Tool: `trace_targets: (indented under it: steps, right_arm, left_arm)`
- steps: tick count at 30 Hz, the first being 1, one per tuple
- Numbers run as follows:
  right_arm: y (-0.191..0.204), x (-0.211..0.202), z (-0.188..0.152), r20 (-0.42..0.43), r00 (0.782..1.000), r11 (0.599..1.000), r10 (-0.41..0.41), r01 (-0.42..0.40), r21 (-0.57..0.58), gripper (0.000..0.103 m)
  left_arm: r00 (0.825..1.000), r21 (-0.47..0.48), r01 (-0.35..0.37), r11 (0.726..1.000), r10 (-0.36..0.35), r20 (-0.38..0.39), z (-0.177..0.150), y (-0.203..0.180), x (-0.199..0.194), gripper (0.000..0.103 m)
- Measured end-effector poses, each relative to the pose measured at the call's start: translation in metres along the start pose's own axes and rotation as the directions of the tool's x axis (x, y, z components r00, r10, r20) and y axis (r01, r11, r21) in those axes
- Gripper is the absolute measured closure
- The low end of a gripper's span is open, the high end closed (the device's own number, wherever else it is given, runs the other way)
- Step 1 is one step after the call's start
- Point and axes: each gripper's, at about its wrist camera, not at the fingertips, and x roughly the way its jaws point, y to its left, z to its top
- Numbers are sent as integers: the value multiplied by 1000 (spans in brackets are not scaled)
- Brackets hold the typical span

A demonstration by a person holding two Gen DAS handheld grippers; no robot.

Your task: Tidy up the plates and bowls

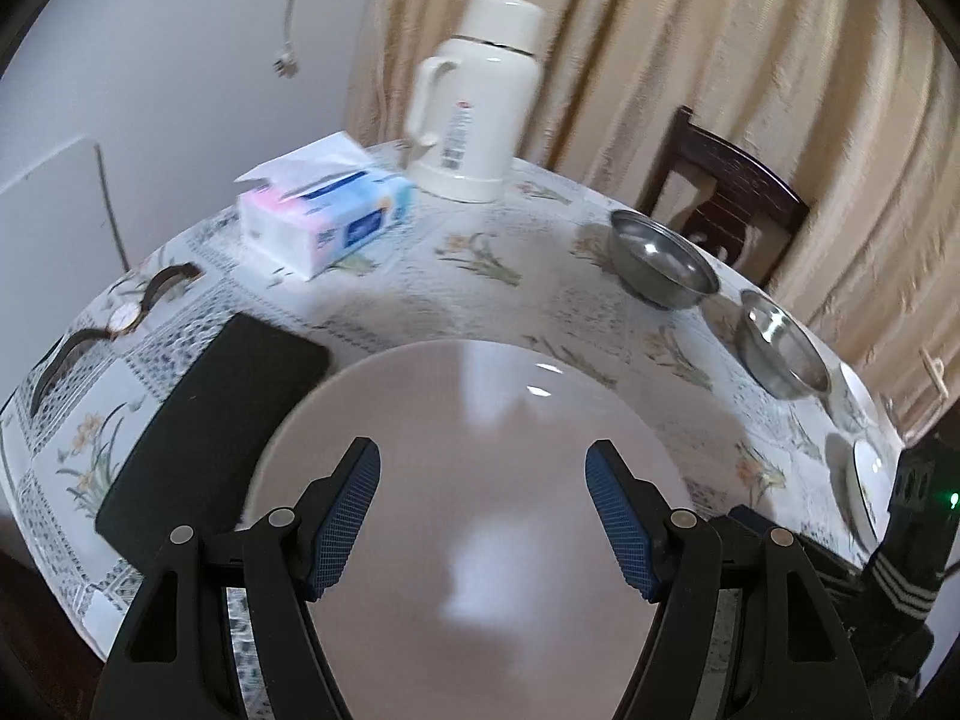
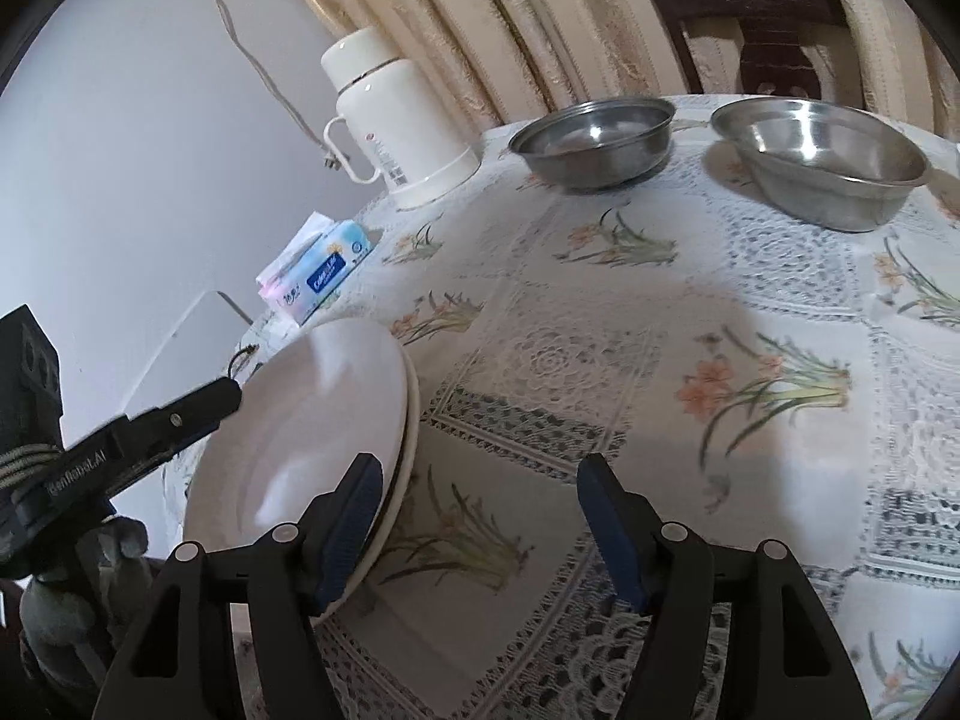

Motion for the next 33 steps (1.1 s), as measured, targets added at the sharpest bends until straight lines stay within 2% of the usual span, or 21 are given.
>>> trace_targets:
  steps: [12, 16, 19, 28, 33]
  right_arm:
    - [-41, -34, 3, 63, 998, 996, -32, 26, 88, 32]
    - [-55, -48, 2, 97, 995, 993, -36, 24, 118, 22]
    - [-65, -65, 1, 144, 989, 991, -43, 24, 132, 12]
    - [-101, -110, -2, 228, 968, 982, -106, 66, 178, 11]
    - [-121, -135, -4, 275, 947, 973, -166, 112, 201, 11]
  left_arm:
    - [999, 103, 39, 994, -36, -31, -8, -62, 8, 31]
    - [995, 112, 65, 992, -56, -85, -14, -82, 18, 31]
    - [989, 108, 89, 990, -75, -126, -19, -98, 24, 28]
    - [978, 192, 154, 969, -121, -172, -34, -159, 31, 28]
    - [970, 227, 183, 957, -138, -202, -41, -189, 40, 28]
